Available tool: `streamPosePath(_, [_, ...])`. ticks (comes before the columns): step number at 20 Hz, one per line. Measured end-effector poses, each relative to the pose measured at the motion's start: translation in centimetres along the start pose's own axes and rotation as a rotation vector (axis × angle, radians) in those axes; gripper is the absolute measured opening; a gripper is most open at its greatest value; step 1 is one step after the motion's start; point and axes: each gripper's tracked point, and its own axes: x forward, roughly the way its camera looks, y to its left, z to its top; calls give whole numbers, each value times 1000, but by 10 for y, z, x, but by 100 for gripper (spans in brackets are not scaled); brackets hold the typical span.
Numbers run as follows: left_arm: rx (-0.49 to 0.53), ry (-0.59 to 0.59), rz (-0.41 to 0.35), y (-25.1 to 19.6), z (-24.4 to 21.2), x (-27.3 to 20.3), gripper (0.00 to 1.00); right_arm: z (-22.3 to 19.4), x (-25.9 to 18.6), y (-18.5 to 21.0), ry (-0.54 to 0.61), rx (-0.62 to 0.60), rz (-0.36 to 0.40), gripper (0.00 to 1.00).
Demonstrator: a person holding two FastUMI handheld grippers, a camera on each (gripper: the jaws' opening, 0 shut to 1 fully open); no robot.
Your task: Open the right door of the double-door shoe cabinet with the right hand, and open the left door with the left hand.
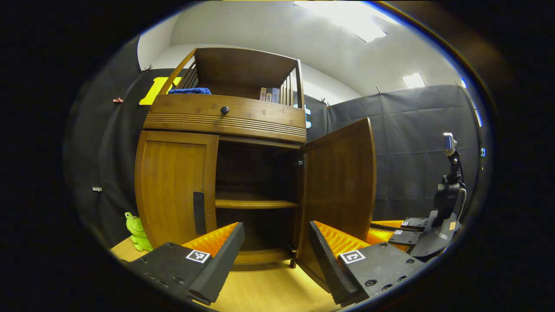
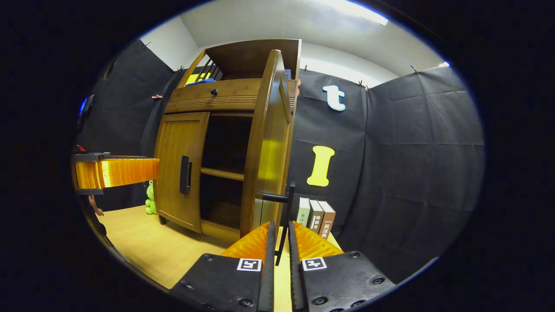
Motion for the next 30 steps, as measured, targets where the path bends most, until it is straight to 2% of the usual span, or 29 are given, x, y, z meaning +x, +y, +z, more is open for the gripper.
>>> streamPosePath(5, [-5, -2, -17, -6, 0, 4, 89, -1, -3, -11, 4, 6, -31, 17])
streamPosePath(6, [-8, -1, -22, -7, -1, 5, 89, -2, -4, -14, 5, 9, -35, 12])
streamPosePath(7, [-10, 0, -22, -7, 0, 5, 89, -2, -5, -16, 6, 8, -39, 16])
streamPosePath(9, [-9, -3, -21, -7, -1, 6, 89, -2, -6, -21, 5, 0, -53, 16])
streamPosePath(10, [-10, -4, -22, -7, -2, 7, 93, -2, -7, -25, 3, -9, -65, 16])
streamPosePath(11, [-12, -3, -26, -8, -2, 7, 93, -1, -8, -30, 1, -16, -83, 16])
streamPosePath(12, [-16, -3, -30, -10, -3, 8, 89, 0, -8, -36, -2, -22, -103, 16])
streamPosePath(14, [-22, -3, -32, -11, -4, 8, 89, 6, -13, -45, -14, -21, -131, 16])
streamPosePath(15, [-22, -3, -29, -10, -4, 9, 89, 9, -16, -44, -21, -8, -121, 16])
streamPosePath(16, [-20, -3, -23, -7, -6, 10, 93, 12, -20, -41, -22, 8, -113, 17])
streamPosePath(17, [-16, -4, -15, -5, -6, 10, 93, 15, -23, -38, -26, 14, -107, 14])
streamPosePath(19, [-1, -10, 3, 1, -6, 12, 93, 24, -31, -28, -47, 5, -89, 19])
streamPosePath(20, [9, -18, 14, 4, -5, 11, 88, 29, -36, -20, -59, 3, -73, 21])
streamPosePath(21, [22, -27, 30, 11, -5, 12, 88, 31, -38, -11, -70, 9, -45, 20])
streamPosePath(22, [38, -39, 53, 21, -5, 13, 93, 37, -43, -3, -81, 14, -21, 22])
streamPosePath(23, [54, -48, 80, 33, -5, 14, 88, 40, -45, 8, -84, 25, 8, 37])
streamPosePath(25, [67, -68, 155, 63, -7, 16, 90, 43, -49, 28, -99, 49, 71, 67])
streamPosePath(27, [76, -96, 211, 92, -4, 25, 88, 46, -50, 40, -109, 59, 111, 96])
streamPosePath(30, [93, -142, 251, 125, -2, 46, 90, 47, -46, 54, -116, 72, 159, 96])
